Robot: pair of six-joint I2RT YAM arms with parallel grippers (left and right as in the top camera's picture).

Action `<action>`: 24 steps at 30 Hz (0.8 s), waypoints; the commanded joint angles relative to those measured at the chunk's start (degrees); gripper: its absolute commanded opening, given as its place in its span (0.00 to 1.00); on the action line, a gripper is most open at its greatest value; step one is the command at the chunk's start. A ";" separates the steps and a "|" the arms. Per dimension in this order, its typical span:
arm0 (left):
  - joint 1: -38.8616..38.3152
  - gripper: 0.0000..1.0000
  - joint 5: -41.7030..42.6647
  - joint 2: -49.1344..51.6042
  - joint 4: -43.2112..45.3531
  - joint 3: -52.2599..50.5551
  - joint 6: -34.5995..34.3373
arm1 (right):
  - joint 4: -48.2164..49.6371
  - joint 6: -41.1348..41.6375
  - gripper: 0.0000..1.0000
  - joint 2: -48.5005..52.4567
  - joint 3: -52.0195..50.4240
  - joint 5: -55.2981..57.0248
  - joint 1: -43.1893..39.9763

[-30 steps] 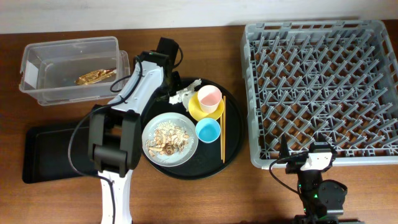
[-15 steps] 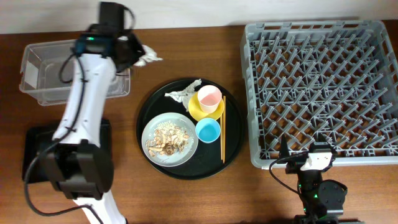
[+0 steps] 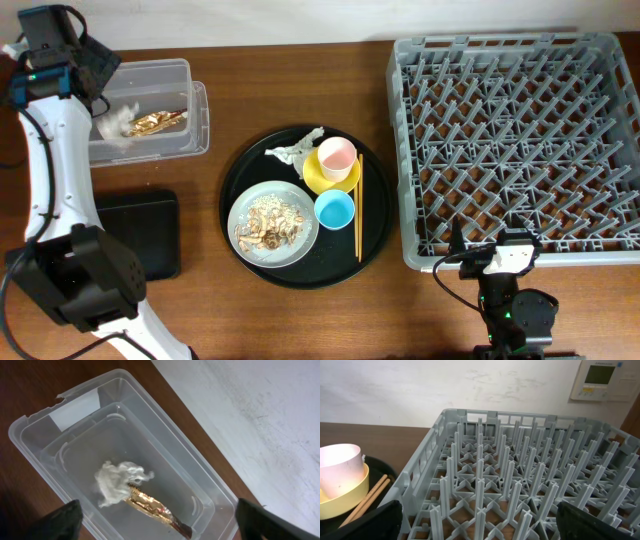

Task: Sort waste into correct bins and load items into the dishwasher rack
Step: 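Grasp the tissue, carry it left and release into the clear bin, then reach the left gripper back to the remaining tissue on the tray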

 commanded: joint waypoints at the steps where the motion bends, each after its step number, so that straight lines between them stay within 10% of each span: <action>1: 0.17 0.99 5.62 0.68 -0.17 0.00 1.44 | -0.31 0.02 0.98 -0.48 -0.31 0.72 -0.37; 6: -1.70 0.99 35.89 0.70 -5.42 -0.17 16.79 | -0.31 0.02 0.98 -0.48 -0.31 0.72 -0.37; 11: -9.62 0.99 39.12 0.70 -13.73 -1.14 30.60 | -0.31 0.02 0.98 -0.48 -0.31 0.72 -0.37; 24: -26.14 0.66 22.49 2.10 -4.98 -17.73 6.43 | -0.31 0.02 0.98 -0.48 -0.31 0.72 -0.37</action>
